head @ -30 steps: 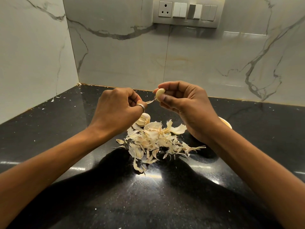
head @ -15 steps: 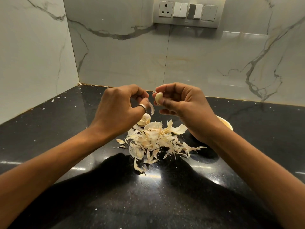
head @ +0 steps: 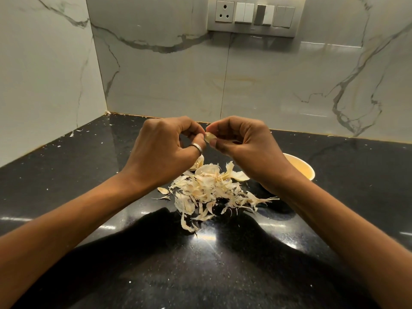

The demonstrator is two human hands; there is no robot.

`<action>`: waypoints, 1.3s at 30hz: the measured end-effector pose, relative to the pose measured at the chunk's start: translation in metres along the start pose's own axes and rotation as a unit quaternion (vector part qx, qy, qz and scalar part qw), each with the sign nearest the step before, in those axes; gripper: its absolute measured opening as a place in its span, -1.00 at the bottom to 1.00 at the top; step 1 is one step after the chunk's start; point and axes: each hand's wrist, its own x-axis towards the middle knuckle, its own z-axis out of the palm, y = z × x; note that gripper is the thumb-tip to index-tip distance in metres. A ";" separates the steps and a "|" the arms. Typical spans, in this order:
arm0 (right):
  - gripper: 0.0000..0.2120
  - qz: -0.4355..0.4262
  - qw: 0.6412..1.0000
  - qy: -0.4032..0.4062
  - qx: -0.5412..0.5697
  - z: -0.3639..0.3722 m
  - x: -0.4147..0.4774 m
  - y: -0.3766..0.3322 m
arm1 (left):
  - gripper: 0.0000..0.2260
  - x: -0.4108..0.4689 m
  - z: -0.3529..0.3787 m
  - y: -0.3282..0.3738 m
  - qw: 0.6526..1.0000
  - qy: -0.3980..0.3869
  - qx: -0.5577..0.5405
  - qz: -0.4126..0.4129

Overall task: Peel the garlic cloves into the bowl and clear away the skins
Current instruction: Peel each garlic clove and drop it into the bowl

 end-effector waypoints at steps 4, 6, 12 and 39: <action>-0.77 -0.009 1.000 0.005 -0.019 0.000 0.000 0.001 | -0.82 0.000 0.002 -0.001 1.000 -0.003 0.014 0.016; -0.78 -0.014 0.999 0.007 -0.029 0.001 -0.001 0.001 | -0.80 0.000 0.003 -0.003 1.000 -0.006 0.021 0.023; -0.80 -0.020 0.999 0.017 -0.038 0.003 -0.002 0.002 | -0.79 -0.001 0.006 -0.006 0.999 -0.005 0.034 0.025; -0.78 0.149 0.944 -0.039 0.292 -0.004 0.001 -0.003 | -0.82 0.002 0.005 -0.008 0.997 -0.001 -0.022 -0.067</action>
